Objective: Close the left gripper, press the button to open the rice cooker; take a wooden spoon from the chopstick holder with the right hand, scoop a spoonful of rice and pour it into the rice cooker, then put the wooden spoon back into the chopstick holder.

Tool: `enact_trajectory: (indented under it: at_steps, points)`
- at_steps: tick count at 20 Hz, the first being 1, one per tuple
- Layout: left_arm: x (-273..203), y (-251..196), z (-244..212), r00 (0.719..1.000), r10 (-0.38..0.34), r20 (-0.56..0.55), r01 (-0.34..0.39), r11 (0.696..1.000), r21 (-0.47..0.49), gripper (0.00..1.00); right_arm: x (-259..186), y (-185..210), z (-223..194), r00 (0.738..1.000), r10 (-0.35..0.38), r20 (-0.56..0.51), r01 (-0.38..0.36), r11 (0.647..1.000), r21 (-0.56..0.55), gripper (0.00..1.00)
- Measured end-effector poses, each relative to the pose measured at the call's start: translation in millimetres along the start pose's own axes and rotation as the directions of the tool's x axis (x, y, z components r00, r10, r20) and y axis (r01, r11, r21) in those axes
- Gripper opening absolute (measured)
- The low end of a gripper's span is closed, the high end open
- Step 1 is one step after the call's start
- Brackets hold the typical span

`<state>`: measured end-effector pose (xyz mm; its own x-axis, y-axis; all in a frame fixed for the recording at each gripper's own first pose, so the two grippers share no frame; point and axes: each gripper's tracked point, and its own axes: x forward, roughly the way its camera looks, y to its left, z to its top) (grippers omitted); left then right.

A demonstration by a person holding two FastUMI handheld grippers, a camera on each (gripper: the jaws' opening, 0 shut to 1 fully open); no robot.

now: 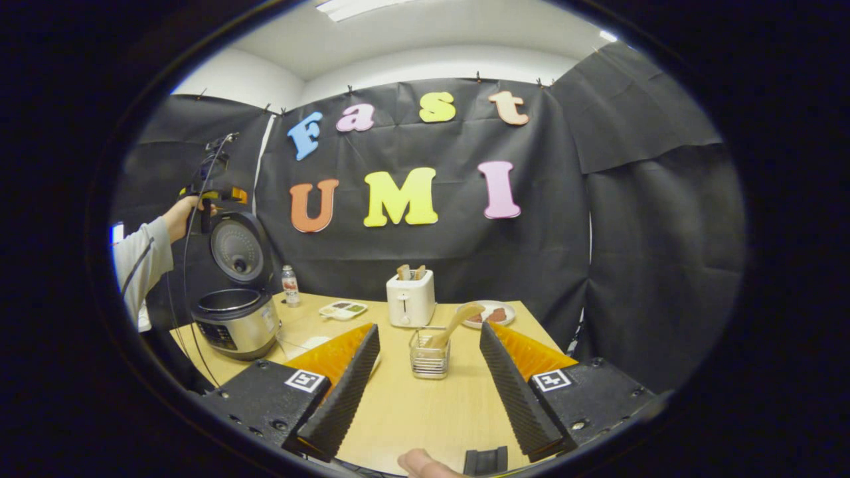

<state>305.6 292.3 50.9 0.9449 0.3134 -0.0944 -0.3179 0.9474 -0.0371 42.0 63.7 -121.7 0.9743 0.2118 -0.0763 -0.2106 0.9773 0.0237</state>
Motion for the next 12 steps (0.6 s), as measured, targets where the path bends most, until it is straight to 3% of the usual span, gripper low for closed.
enact_trajectory:
  at_steps: [3, 4, 5, 7, 8, 10, 12]
  points:
    - [11, 12, -13, 0.997, 0.059, -0.059, -0.058, 0.998, 0.011, 0.94, -1, -5, -1, 1.000, -0.013, -0.005, 0.013, 1.000, 0.006, 0.95]
    - [14, 17, -15, 0.995, 0.077, -0.062, -0.075, 0.997, 0.028, 0.83, -3, -6, -1, 1.000, -0.017, -0.006, 0.017, 1.000, 0.004, 0.95]
    - [13, 11, -25, 0.993, 0.051, -0.103, -0.048, 0.998, 0.029, 0.94, -5, -8, 0, 1.000, -0.021, -0.003, 0.021, 1.000, 0.005, 0.95]
    - [9, 13, -20, 0.993, 0.055, -0.103, -0.053, 0.998, 0.030, 1.00, -10, -9, 0, 1.000, -0.029, -0.003, 0.029, 1.000, 0.004, 0.95]
    - [7, 13, -24, 0.992, 0.053, -0.112, -0.049, 0.998, 0.043, 0.96, -14, -10, 0, 0.999, -0.032, -0.002, 0.032, 0.999, 0.003, 0.98]
    - [2, 10, -23, 0.993, 0.041, -0.107, -0.037, 0.998, 0.041, 0.97, -22, -9, 4, 0.999, -0.035, 0.011, 0.035, 0.999, 0.004, 0.95]
    - [-12, 6, -30, 0.994, 0.038, -0.107, -0.033, 0.998, 0.045, 0.97, -30, -7, 5, 0.999, -0.028, 0.016, 0.028, 1.000, -0.005, 0.98]
